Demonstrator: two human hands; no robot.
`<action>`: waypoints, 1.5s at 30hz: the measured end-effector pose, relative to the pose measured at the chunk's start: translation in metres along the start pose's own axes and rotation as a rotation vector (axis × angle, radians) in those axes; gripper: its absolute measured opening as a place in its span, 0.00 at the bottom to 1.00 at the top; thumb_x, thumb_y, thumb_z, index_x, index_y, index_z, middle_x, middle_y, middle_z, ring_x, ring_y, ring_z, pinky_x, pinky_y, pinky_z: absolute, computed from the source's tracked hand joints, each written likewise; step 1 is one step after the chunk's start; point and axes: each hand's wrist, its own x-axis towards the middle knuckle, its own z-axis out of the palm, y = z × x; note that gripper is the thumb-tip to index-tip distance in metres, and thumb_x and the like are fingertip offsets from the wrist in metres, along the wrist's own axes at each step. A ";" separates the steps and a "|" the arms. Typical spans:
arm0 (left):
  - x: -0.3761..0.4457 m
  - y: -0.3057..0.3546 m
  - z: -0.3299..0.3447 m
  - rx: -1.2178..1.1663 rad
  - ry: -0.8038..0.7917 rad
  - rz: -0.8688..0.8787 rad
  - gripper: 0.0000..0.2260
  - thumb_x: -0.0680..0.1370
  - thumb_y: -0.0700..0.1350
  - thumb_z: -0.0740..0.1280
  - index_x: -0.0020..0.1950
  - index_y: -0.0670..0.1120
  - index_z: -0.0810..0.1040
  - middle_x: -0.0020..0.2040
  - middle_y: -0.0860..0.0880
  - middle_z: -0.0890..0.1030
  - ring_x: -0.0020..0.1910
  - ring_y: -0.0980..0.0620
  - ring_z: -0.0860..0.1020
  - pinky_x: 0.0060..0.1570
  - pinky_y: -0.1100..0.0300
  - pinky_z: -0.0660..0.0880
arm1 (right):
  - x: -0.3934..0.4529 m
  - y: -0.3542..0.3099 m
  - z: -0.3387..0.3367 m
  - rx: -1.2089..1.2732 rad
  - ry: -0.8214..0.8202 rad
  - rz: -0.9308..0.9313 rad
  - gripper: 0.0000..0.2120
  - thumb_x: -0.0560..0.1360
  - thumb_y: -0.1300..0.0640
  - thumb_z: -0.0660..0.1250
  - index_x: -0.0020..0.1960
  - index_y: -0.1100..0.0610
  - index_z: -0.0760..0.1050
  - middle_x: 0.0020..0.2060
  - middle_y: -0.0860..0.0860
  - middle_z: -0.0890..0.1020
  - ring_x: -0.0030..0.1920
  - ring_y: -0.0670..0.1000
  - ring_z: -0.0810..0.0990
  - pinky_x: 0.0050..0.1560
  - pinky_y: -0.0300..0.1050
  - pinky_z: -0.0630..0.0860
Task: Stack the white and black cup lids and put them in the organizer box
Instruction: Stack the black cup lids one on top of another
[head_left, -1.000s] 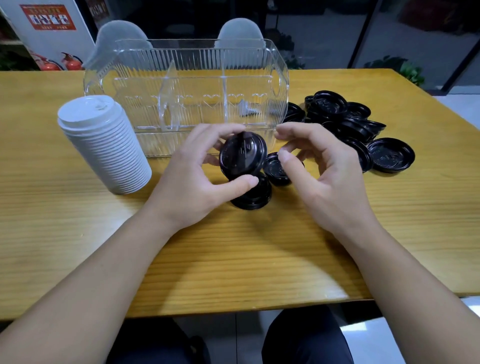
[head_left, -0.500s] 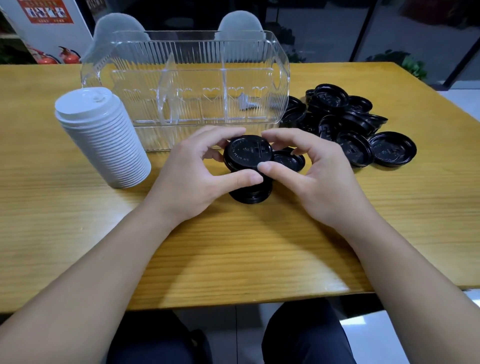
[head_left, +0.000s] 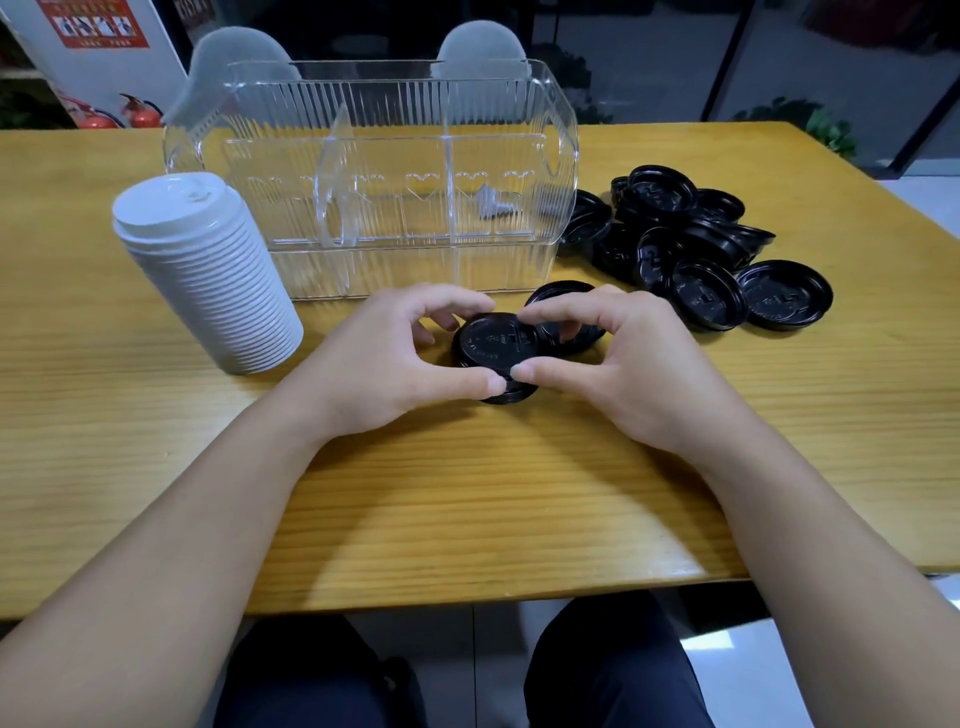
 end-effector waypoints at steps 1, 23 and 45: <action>0.000 0.001 0.000 0.007 -0.006 0.001 0.28 0.72 0.57 0.88 0.71 0.62 0.86 0.61 0.69 0.85 0.66 0.62 0.81 0.62 0.67 0.75 | 0.000 0.001 0.001 -0.008 0.008 -0.004 0.23 0.71 0.42 0.85 0.65 0.41 0.87 0.54 0.41 0.85 0.59 0.45 0.83 0.67 0.50 0.79; 0.000 0.000 0.005 0.025 -0.050 0.037 0.29 0.74 0.63 0.82 0.74 0.62 0.83 0.66 0.61 0.83 0.70 0.58 0.80 0.71 0.54 0.78 | 0.000 0.008 0.003 -0.148 0.036 -0.064 0.25 0.70 0.33 0.82 0.65 0.36 0.86 0.52 0.41 0.85 0.60 0.55 0.78 0.61 0.44 0.70; -0.001 0.001 0.000 0.029 -0.018 -0.029 0.27 0.70 0.57 0.88 0.68 0.64 0.88 0.57 0.68 0.88 0.60 0.66 0.82 0.60 0.66 0.78 | -0.002 -0.001 0.004 -0.157 0.011 -0.068 0.24 0.72 0.37 0.82 0.66 0.39 0.86 0.47 0.30 0.80 0.58 0.50 0.78 0.63 0.40 0.71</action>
